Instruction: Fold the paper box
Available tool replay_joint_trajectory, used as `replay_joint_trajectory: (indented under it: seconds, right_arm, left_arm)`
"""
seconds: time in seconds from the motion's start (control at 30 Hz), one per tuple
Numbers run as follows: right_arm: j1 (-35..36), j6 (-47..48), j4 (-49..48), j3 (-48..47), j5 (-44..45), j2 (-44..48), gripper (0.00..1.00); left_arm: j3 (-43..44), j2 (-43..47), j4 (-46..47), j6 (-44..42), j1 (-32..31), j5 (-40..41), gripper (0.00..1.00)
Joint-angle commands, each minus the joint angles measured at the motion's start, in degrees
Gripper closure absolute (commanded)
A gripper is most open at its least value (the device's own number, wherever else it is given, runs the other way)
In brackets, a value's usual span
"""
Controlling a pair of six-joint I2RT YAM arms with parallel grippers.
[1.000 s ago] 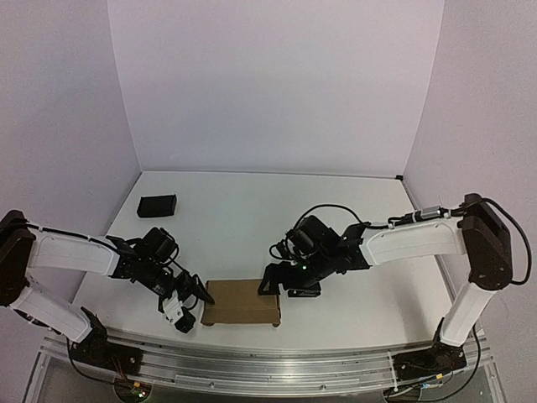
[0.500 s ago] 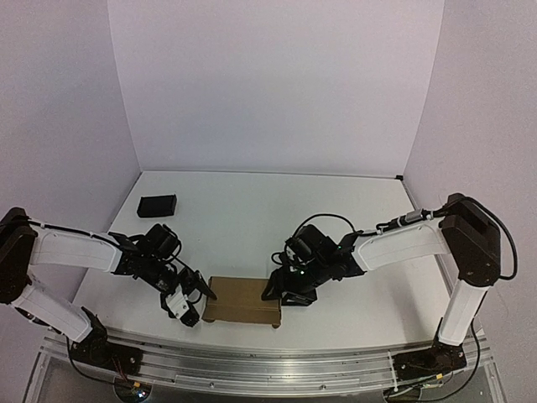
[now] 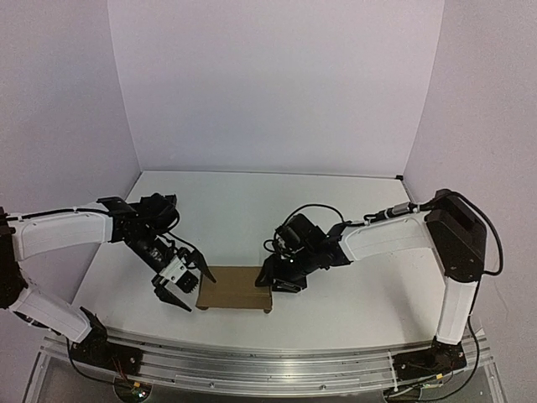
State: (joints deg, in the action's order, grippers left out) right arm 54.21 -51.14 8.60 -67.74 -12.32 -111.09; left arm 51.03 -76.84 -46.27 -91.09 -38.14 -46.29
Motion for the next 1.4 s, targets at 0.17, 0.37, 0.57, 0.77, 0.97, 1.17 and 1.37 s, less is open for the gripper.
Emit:
replay_joint_trajectory:
  seconds: [0.17, 0.37, 0.57, 0.77, 0.97, 1.17, 1.37]
  right_arm:
    - [-4.02, 9.76, 8.85, -13.84, -0.38, -10.47, 0.48]
    - [-4.02, 9.96, 9.13, -17.92, -0.38, -11.14, 0.48]
    - [-3.98, 9.99, 9.33, -17.79, -0.24, -10.29, 0.48]
    - [-3.98, 8.84, 9.25, -18.4, 1.36, -9.91, 0.5]
    - [-4.01, 9.08, 9.33, -18.02, 0.73, -9.22, 0.5]
    - [-4.0, 10.91, 9.24, -16.91, -2.42, -7.55, 0.49]
    - [-4.02, 15.69, 9.24, -13.66, -0.48, -0.22, 0.43]
  left_arm:
    - [-3.62, 2.37, 22.31, 39.85, -10.18, 12.89, 0.14]
    - [-7.14, 0.42, 36.14, 40.48, -13.9, 30.25, 0.3]
    - [-12.78, 0.33, 44.62, 35.48, -14.59, 36.24, 0.36]
    - [-16.02, -0.68, 43.02, 31.78, -15.35, 33.48, 0.32]
    - [-17.64, -2.1, 54.34, 31.66, -15.38, 42.75, 0.49]
    - [-19.15, -1.95, 52.86, 31.4, -15.38, 44.29, 0.61]
    - [-17.8, -1.56, 52.11, 32.26, -15.38, 45.23, 0.88]
